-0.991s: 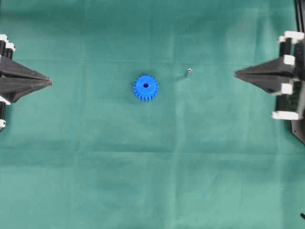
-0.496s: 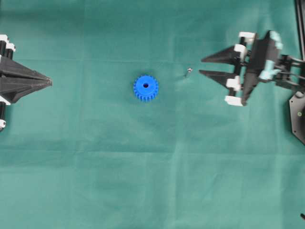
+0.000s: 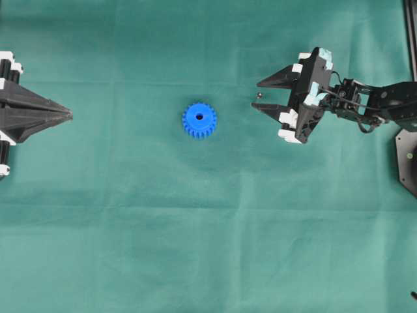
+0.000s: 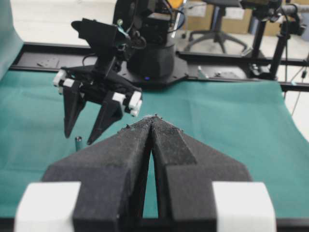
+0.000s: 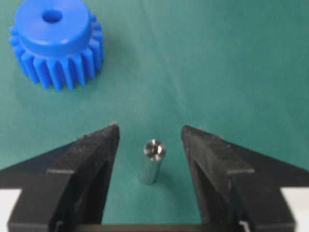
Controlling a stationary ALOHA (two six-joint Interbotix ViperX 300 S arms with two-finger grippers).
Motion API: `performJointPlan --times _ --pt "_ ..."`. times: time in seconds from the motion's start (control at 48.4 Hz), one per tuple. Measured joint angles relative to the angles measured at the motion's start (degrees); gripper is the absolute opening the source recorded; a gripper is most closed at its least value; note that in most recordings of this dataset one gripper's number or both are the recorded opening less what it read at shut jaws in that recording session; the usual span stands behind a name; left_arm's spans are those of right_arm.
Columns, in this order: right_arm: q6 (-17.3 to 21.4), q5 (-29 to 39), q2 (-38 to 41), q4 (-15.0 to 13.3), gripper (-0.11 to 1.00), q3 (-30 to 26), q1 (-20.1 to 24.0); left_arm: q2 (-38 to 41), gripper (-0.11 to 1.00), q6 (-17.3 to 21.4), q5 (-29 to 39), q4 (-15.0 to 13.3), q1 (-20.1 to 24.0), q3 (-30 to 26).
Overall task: Insert the shaft placed at a random location into the center hole of the small gear at another random location.
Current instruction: 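Lower the right gripper and close it on the metal shaft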
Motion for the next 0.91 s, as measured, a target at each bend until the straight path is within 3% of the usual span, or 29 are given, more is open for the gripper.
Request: performJointPlan --times 0.103,0.248,0.578,0.909 --pt "0.09 0.09 0.18 0.0 0.43 0.18 0.0 -0.09 0.0 0.0 0.0 -0.09 0.0 0.09" --pt "0.09 0.0 0.18 0.0 0.15 0.18 0.0 -0.18 0.0 -0.09 0.0 -0.09 0.0 0.09" --pt "0.35 0.88 -2.9 -0.09 0.16 0.26 0.0 -0.18 0.0 -0.09 0.0 -0.09 0.0 0.18" --pt "0.35 16.0 -16.61 -0.09 0.16 -2.72 1.05 -0.18 0.0 -0.18 0.0 -0.09 0.09 0.18"
